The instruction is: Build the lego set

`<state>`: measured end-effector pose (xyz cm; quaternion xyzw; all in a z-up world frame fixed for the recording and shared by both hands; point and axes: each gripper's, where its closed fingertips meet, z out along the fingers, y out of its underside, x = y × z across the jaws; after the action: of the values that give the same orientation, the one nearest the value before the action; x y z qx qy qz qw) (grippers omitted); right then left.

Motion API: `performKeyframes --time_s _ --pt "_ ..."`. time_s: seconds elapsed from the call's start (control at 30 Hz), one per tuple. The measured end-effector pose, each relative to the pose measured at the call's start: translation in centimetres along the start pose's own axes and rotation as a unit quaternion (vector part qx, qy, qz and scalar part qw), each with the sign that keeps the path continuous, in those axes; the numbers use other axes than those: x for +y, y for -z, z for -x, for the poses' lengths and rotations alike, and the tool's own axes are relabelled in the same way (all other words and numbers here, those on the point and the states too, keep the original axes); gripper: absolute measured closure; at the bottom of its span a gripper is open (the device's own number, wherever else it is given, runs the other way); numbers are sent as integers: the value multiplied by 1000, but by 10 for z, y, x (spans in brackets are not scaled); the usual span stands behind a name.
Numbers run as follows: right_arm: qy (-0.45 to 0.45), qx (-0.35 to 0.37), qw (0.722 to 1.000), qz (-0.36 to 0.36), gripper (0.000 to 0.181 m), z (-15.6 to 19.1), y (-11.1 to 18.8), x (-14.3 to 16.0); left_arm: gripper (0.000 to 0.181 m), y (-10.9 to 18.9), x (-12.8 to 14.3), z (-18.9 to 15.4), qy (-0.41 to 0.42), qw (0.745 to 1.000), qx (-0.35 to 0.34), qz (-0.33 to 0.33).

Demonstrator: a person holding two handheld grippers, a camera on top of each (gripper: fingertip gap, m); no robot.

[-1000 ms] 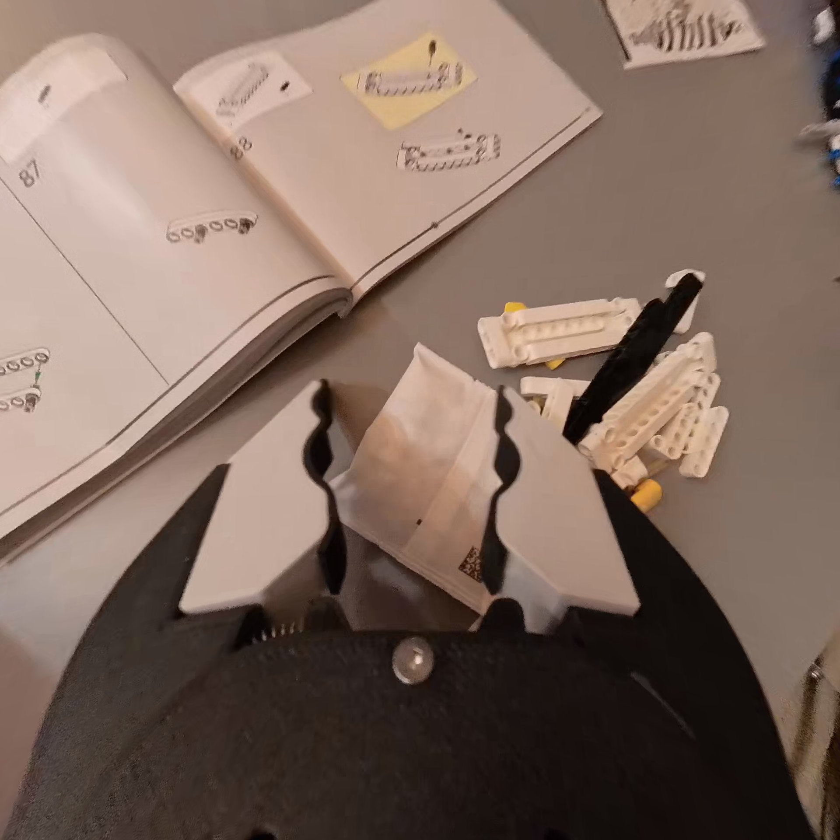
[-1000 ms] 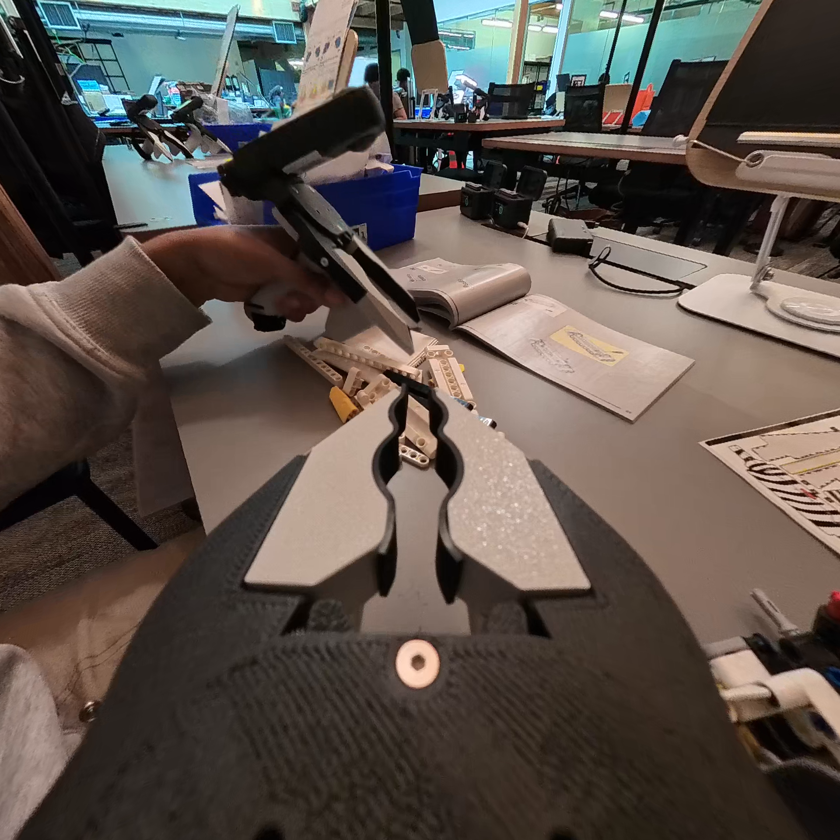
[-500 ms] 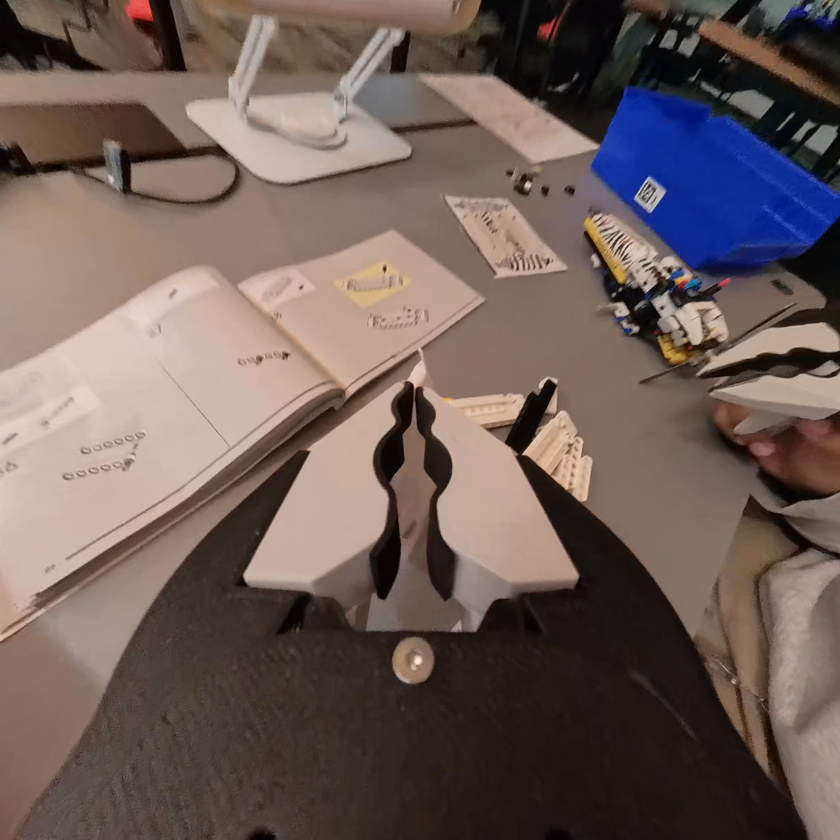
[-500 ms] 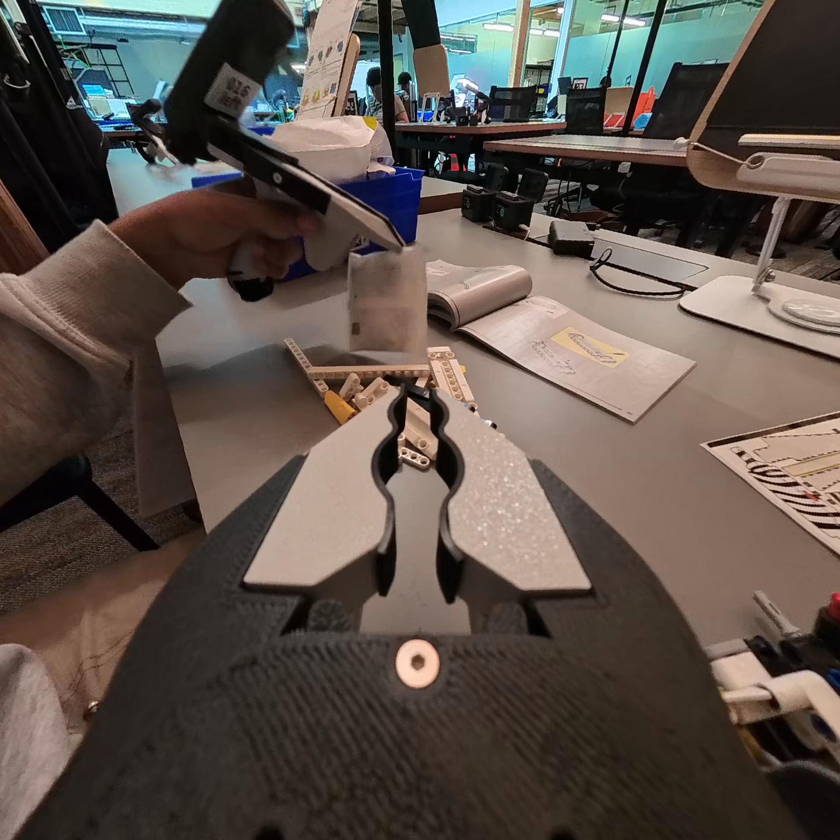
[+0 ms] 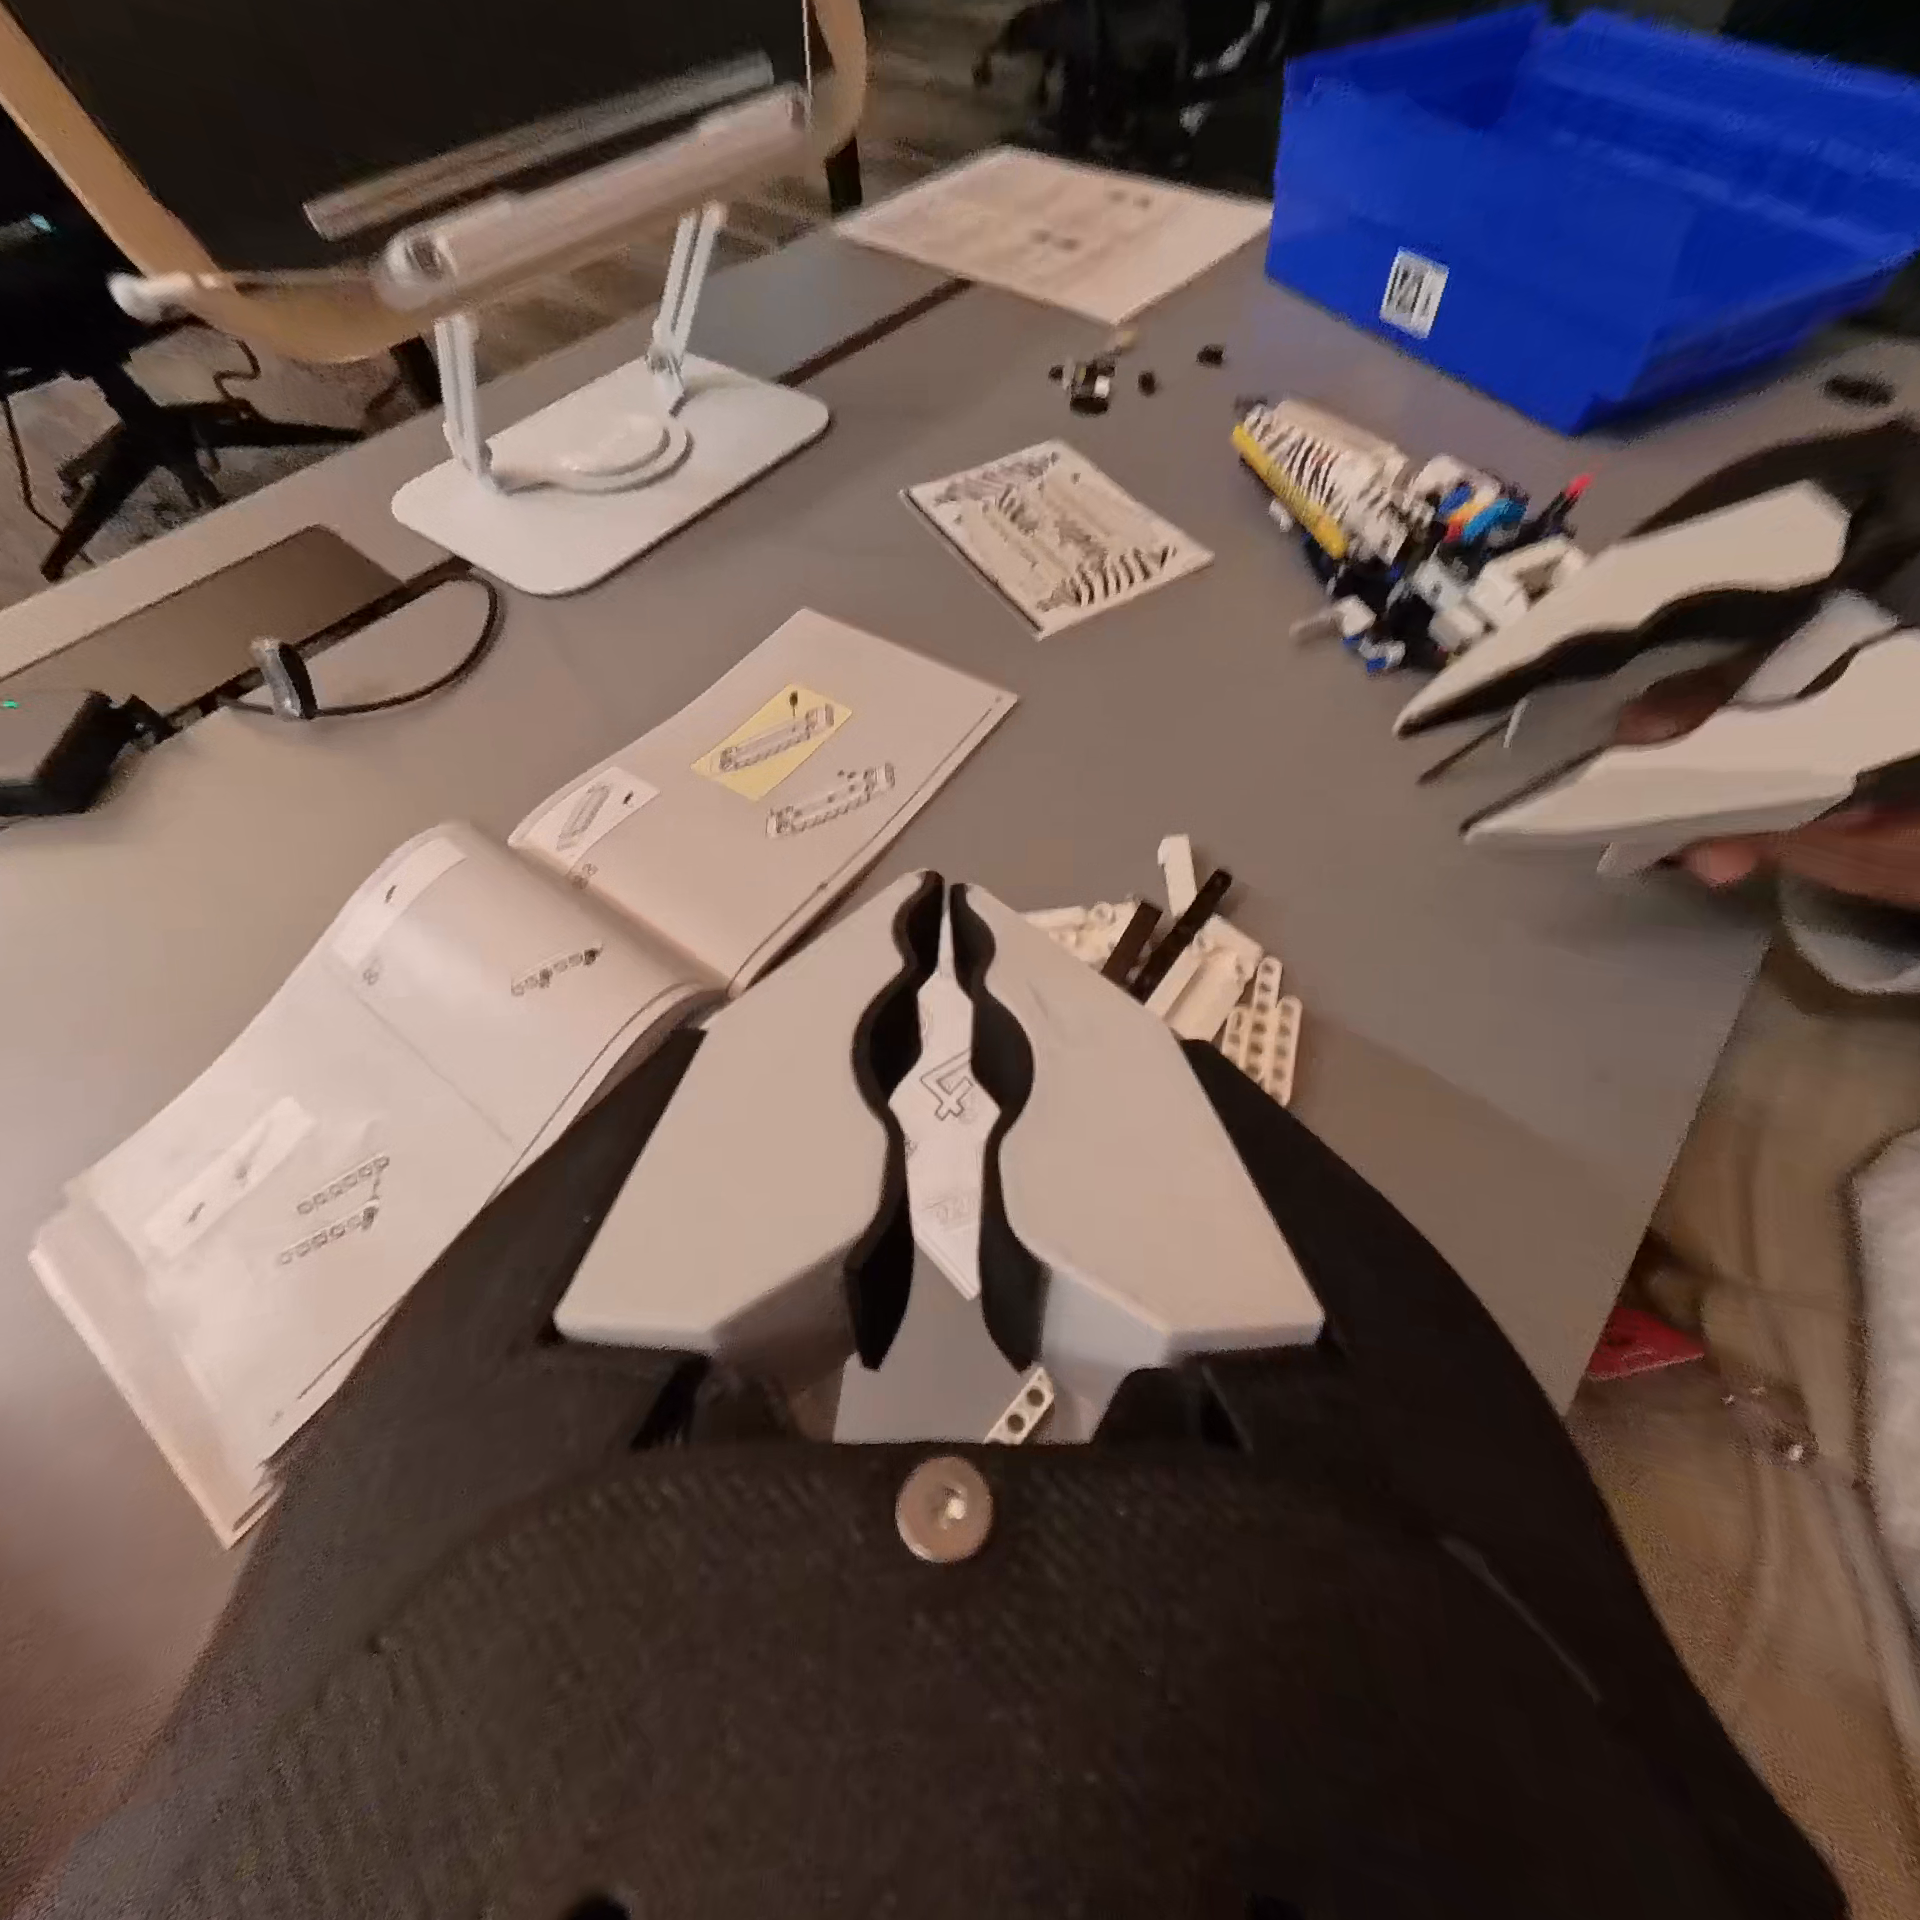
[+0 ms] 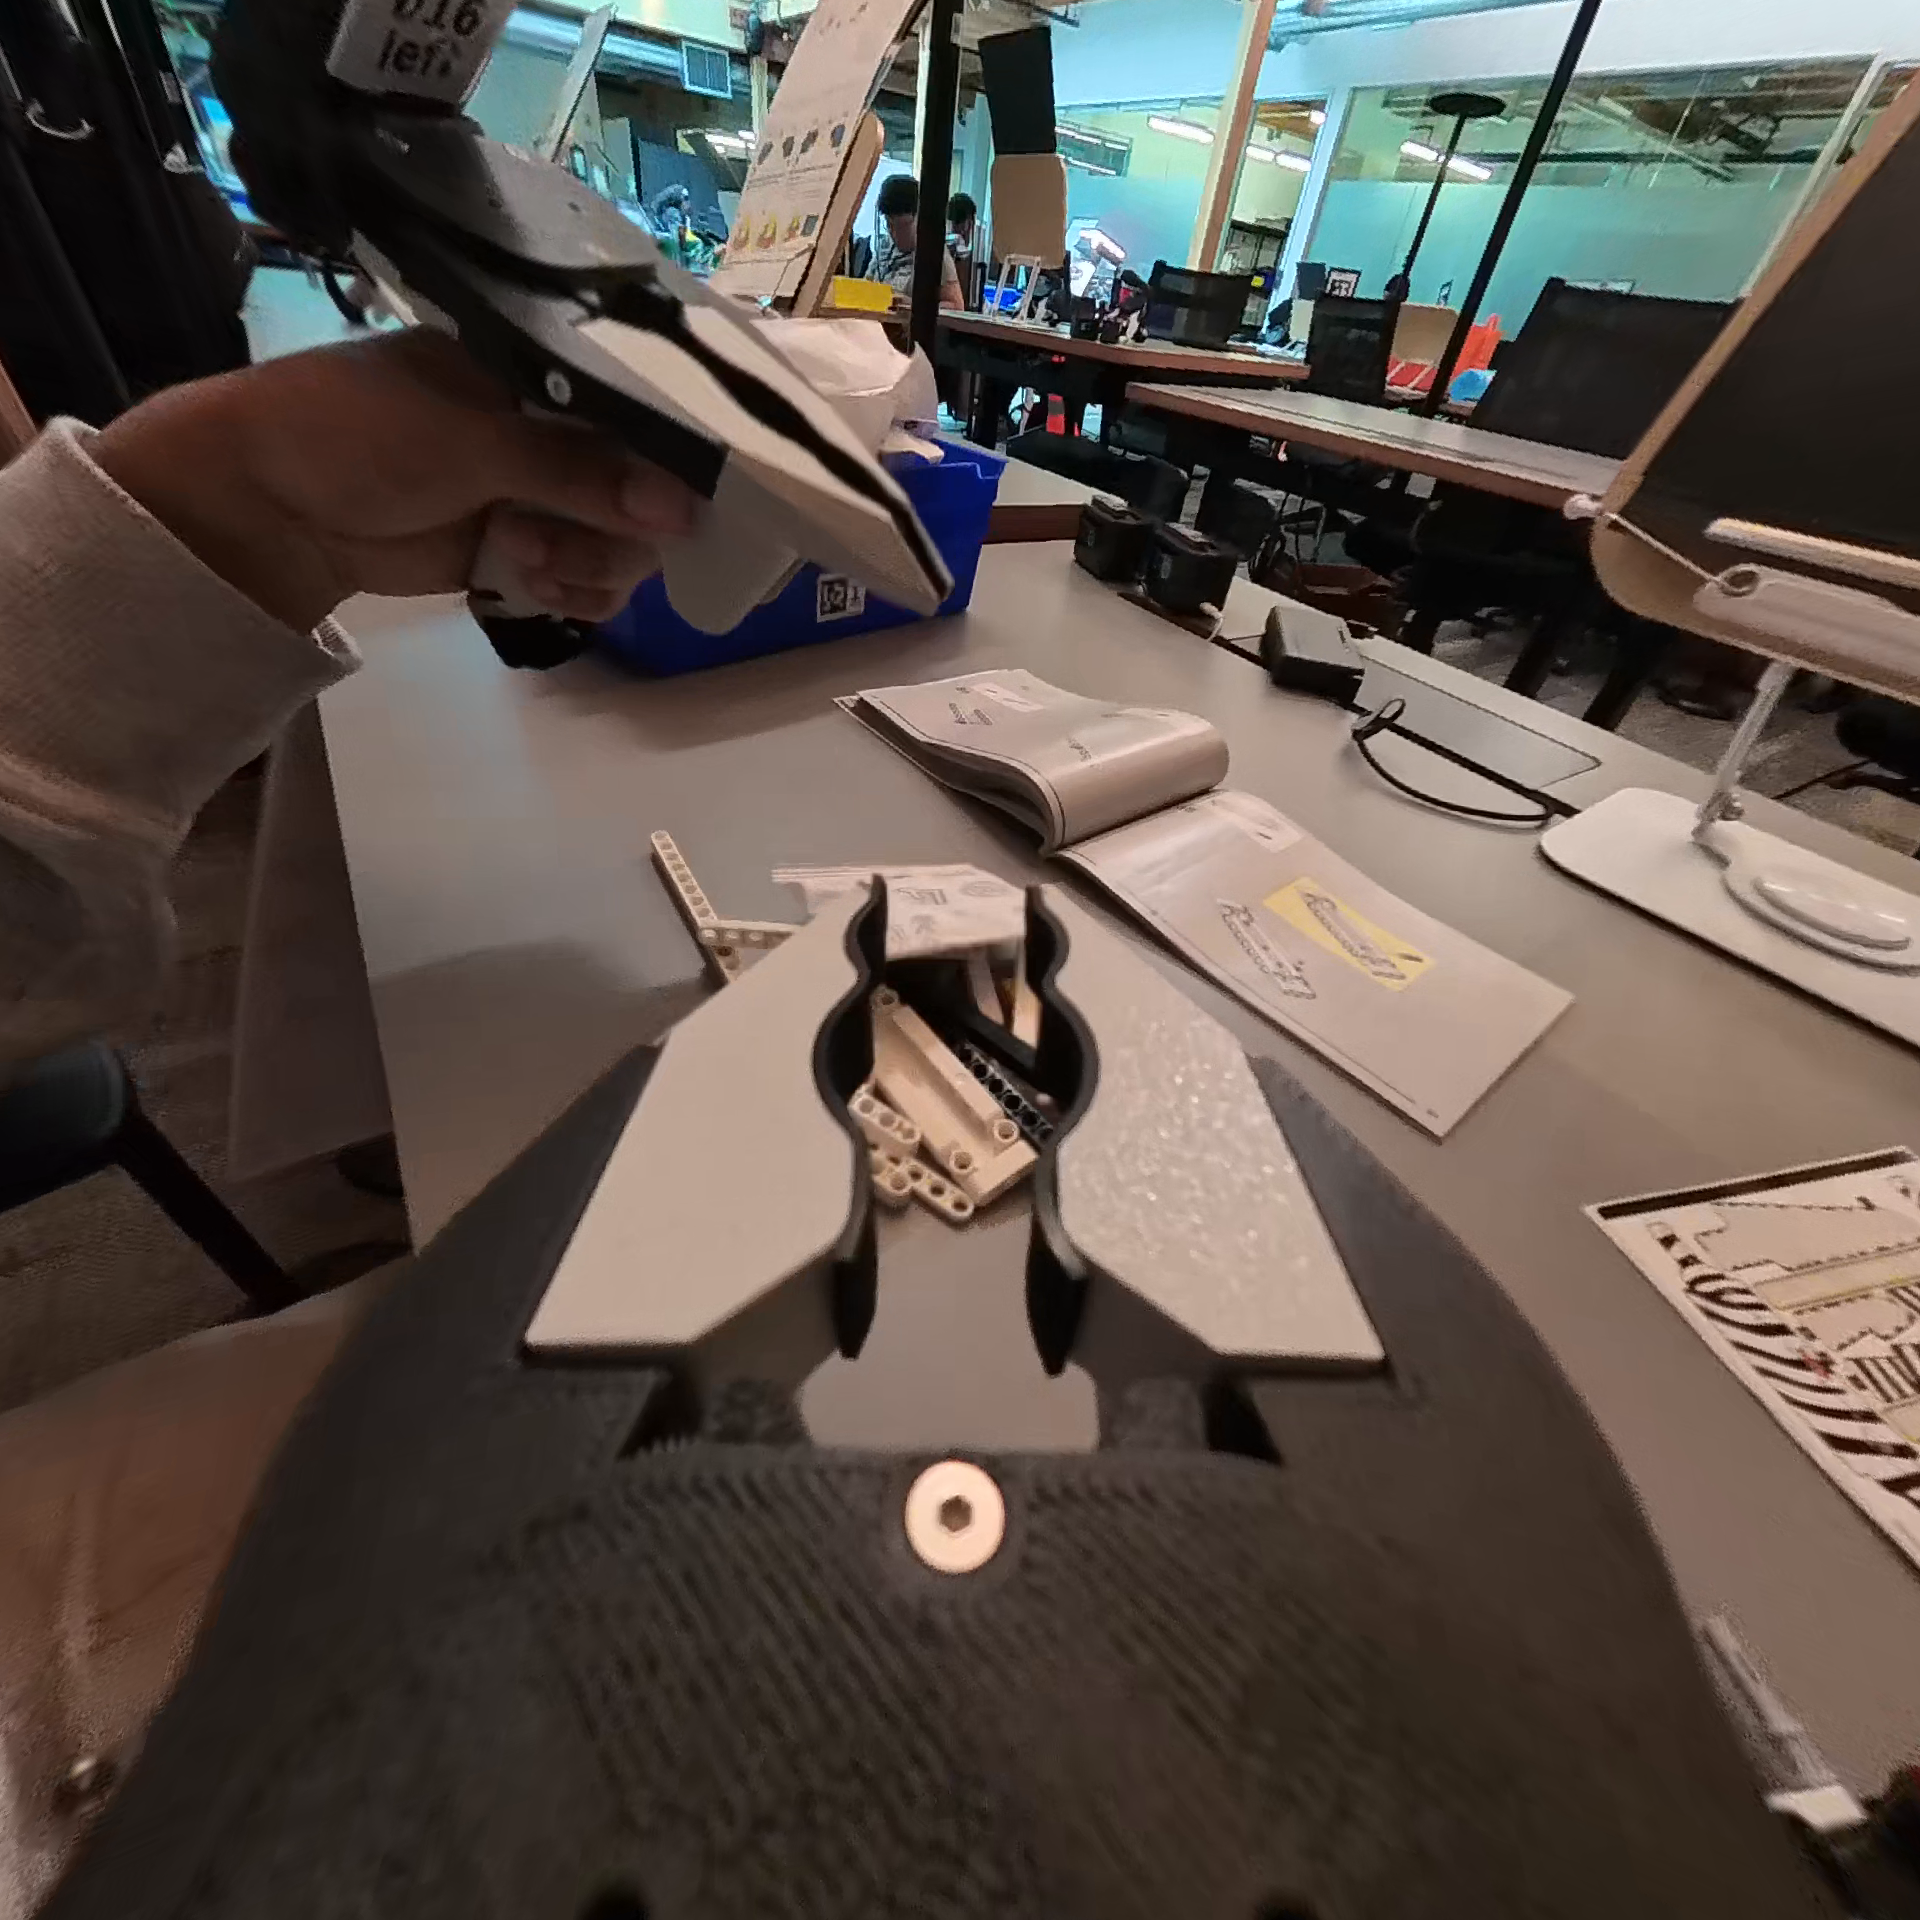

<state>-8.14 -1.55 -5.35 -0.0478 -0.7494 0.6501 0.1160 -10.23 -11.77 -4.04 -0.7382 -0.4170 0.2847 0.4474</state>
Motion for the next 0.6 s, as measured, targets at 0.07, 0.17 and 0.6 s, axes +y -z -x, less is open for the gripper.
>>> performKeyframes --time_s 0.07,0.17,0.6 --pt "-5 -1 1000 2 158 0 -1 6 160 -3 20 -2 -9 999 14 39" --pt "-27 -6 1000 -9 162 4 2 20 125 0 50 -8 -1 994 45 99" --pt "21 18 999 -47 170 7 12 11 102 -10 123 10 35 962 -26 271"
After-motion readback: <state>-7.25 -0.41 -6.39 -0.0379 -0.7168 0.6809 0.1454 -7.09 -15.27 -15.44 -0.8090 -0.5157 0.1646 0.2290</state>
